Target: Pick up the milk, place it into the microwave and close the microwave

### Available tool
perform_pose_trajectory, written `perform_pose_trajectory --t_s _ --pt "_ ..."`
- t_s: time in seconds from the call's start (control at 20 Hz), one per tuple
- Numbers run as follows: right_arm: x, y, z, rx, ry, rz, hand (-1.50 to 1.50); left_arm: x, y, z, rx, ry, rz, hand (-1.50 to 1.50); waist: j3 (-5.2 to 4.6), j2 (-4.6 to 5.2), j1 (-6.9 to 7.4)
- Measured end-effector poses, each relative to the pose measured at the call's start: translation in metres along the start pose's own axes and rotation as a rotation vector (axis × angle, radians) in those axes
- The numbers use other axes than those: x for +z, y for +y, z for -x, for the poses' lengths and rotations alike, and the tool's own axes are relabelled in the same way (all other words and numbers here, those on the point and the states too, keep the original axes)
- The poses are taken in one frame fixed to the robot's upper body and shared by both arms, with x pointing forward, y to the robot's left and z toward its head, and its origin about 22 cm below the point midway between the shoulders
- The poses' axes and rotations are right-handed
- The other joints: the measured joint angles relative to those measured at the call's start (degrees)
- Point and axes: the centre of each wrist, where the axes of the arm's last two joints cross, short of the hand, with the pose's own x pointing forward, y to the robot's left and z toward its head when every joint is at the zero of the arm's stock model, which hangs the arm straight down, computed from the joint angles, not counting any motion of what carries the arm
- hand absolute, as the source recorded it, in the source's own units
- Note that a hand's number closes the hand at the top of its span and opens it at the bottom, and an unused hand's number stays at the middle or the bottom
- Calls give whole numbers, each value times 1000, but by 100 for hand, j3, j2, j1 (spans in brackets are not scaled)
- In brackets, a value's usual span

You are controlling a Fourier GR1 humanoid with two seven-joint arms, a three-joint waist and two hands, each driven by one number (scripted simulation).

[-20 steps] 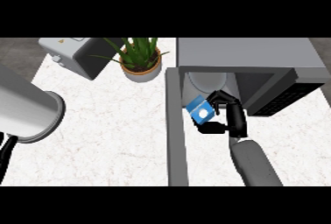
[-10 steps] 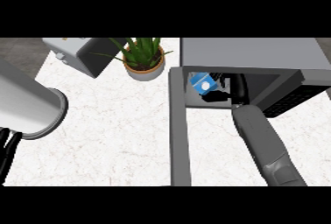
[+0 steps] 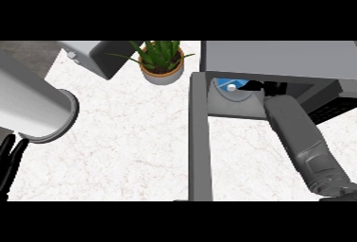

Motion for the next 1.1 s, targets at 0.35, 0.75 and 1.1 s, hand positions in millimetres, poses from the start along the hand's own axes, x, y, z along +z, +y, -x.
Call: perform_pose_trajectory --t_s 0.35,0.75,1.1 --pt "-7 6 -6 151 -42 -80 -150 -1 0 2 -32 14 10 -150 2 42 106" --pt "-9 21 -22 152 -49 -169 -150 -2 -4 5 -45 10 30 -150 5 53 128" --pt "-6 28 -27 119 -41 -138 -150 1 -3 5 -62 16 31 -150 3 30 67"
